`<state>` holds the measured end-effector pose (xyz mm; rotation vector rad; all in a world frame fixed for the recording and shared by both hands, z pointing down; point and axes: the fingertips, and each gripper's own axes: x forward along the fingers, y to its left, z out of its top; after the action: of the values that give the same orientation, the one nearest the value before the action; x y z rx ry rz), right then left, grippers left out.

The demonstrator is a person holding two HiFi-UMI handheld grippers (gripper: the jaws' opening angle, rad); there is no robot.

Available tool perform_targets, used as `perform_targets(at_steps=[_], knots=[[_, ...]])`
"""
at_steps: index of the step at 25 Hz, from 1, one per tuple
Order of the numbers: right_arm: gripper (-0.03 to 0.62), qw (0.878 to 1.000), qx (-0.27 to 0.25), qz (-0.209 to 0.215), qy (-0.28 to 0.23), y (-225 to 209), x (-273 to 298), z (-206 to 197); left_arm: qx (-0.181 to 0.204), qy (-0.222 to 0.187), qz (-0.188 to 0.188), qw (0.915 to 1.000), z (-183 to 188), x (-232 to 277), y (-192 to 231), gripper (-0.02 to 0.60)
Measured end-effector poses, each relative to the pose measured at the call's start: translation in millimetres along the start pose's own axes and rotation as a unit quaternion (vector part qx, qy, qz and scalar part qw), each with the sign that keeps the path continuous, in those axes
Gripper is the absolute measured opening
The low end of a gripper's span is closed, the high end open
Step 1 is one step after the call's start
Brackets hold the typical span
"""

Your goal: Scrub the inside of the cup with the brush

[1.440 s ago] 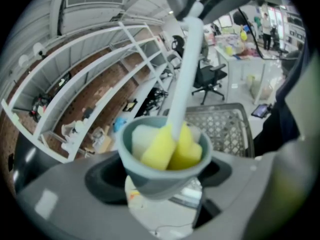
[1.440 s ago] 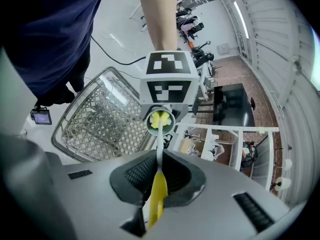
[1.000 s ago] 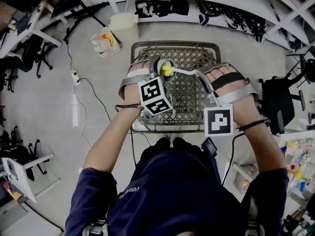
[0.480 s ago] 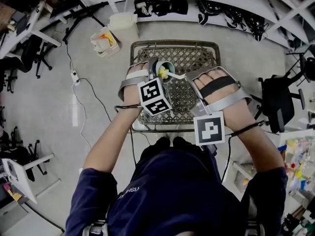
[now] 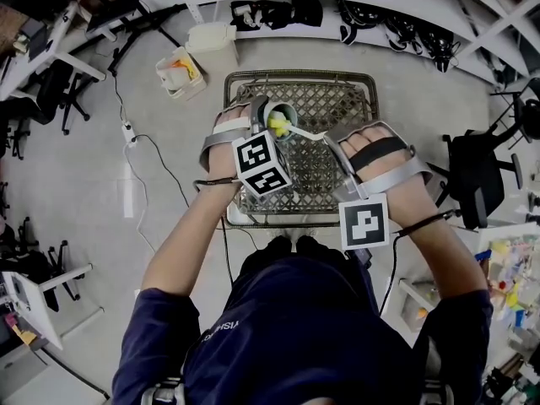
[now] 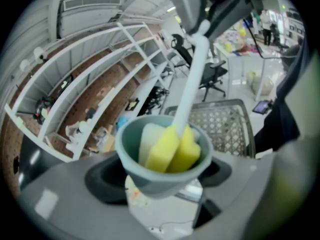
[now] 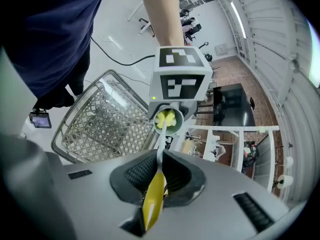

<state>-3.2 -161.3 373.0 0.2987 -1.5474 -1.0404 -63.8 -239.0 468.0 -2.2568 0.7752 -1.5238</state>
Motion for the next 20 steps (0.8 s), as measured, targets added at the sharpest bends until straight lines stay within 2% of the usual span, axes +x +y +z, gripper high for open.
perform_targets(at_steps=[4,8,15,20], knots=[[0.031,1.000,-0.022,-0.008,-0.004,-1.7,-7.2,17.2,0.006,0.002,-0.003,1.0000,0.1,1.9,-4.4,0.387],[0.031,0.998,-0.053,-0.015,0.006,-6.4,-6.5,15.5,0.017,0.002,-0.007,0.9998,2.3,3.1,-15.3,0.387],[0.031,1.000,0.005,0.001,0.004,-6.7,5.1,-11.1,0.024,-0.009,0.007,0.9996,7.0,-5.5,-8.2,0.387],[0.031,1.000,0.016,0.004,-0.012,1.8,0.6,3.3,0.011,-0.008,0.008,0.9999,-0.4,-4.0,2.4,0.387]])
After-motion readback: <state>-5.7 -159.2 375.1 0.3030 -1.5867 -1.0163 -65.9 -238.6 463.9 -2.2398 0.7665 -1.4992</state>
